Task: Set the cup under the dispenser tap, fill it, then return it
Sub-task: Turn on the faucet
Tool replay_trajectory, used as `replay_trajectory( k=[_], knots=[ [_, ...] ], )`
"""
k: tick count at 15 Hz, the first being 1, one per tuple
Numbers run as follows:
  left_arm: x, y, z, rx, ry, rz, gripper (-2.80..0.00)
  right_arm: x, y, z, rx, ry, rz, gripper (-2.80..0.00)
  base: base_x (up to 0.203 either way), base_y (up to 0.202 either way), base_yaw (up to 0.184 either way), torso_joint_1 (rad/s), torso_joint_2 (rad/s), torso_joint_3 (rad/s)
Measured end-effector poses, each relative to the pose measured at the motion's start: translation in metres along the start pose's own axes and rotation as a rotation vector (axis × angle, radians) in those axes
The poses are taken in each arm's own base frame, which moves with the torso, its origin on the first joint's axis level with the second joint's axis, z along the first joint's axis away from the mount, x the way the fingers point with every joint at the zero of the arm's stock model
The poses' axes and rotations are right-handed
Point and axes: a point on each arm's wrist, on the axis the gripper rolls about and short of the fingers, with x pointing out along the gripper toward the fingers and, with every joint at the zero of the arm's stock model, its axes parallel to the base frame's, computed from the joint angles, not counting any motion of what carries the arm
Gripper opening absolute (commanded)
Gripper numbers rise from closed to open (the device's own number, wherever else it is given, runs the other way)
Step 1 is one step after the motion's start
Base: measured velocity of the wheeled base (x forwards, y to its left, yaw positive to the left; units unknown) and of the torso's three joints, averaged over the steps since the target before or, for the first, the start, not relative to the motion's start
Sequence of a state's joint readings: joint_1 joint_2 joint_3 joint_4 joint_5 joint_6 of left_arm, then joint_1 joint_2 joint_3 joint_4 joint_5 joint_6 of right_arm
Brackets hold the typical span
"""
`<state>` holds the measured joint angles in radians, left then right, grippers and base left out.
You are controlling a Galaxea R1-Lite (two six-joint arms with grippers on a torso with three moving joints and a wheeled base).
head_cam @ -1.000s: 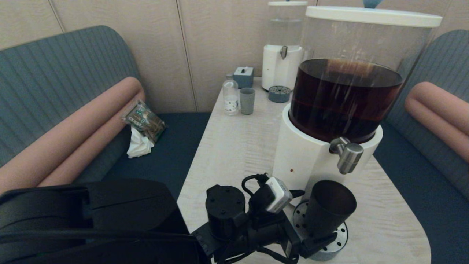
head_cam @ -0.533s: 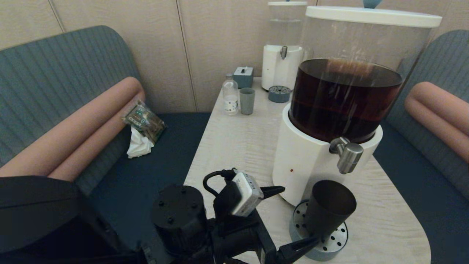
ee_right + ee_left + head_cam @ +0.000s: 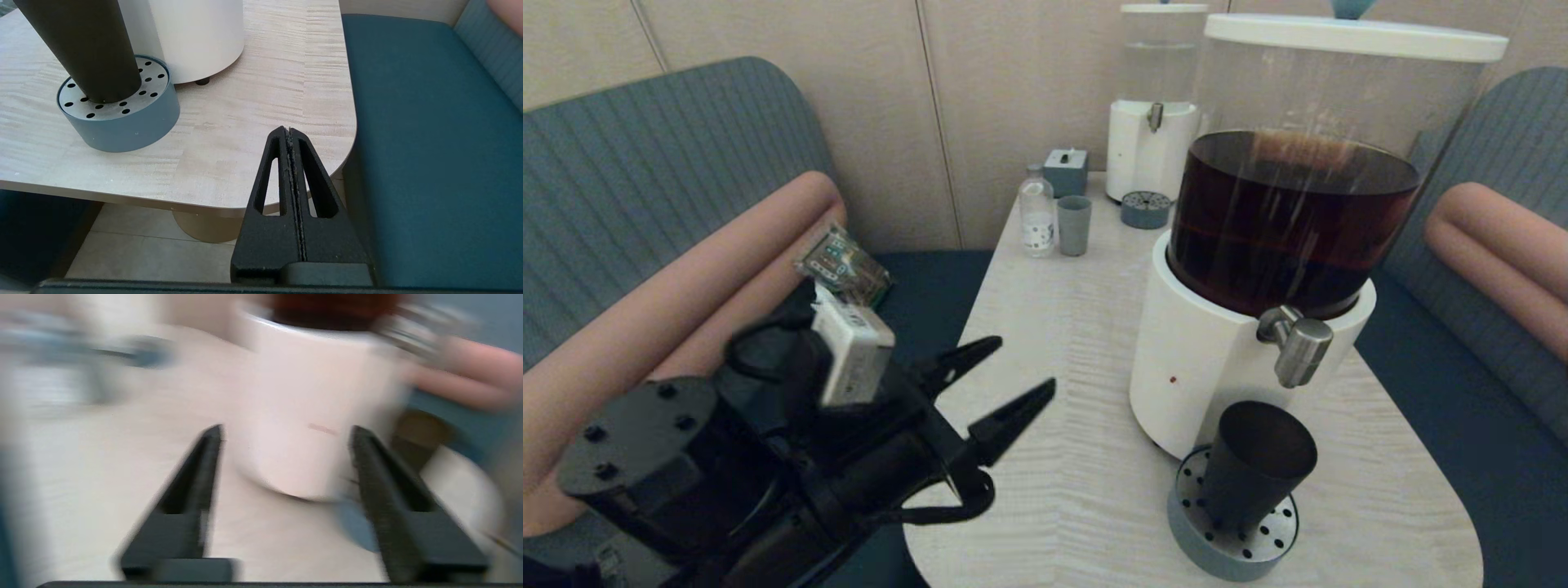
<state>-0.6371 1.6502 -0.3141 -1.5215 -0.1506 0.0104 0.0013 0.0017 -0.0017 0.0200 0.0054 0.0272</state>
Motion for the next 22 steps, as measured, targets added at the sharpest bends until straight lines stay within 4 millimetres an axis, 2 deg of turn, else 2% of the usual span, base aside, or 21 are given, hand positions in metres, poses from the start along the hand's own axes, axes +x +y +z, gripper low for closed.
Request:
replay_trajectory(
  k=[3, 6, 10, 13, 16, 22],
  knots=[
    [-0.021, 0.026, 0.024, 0.035, -0.070, 0.213, -2.80, 0.000, 0.000, 0.000, -0.002, 0.000, 0.004, -2.80, 0.000, 0.000, 0.000, 0.000, 0.00, 0.000],
    [-0.057, 0.044, 0.051, 0.054, -0.129, 0.430, -2.80, 0.000, 0.000, 0.000, -0.011, -0.001, 0.007, -2.80, 0.000, 0.000, 0.000, 0.000, 0.00, 0.000],
    [-0.118, 0.041, 0.072, -0.007, -0.201, 0.714, -2.80, 0.000, 0.000, 0.000, -0.006, 0.000, 0.006, -2.80, 0.000, 0.000, 0.000, 0.000, 0.00, 0.000],
    [-0.157, 0.030, 0.084, -0.016, -0.303, 0.854, -2.80, 0.000, 0.000, 0.000, 0.000, 0.000, 0.003, -2.80, 0.000, 0.000, 0.000, 0.000, 0.00, 0.000],
    [-0.190, 0.009, 0.083, 0.017, -0.385, 0.906, -2.80, 0.000, 0.000, 0.000, 0.001, 0.001, 0.001, -2.80, 0.000, 0.000, 0.000, 0.000, 0.00, 0.000],
    [-0.243, -0.043, 0.080, 0.115, -0.607, 0.815, -2.80, 0.000, 0.000, 0.000, 0.000, 0.001, 0.002, -2.80, 0.000, 0.000, 0.000, 0.000, 0.00, 0.000]
  ],
)
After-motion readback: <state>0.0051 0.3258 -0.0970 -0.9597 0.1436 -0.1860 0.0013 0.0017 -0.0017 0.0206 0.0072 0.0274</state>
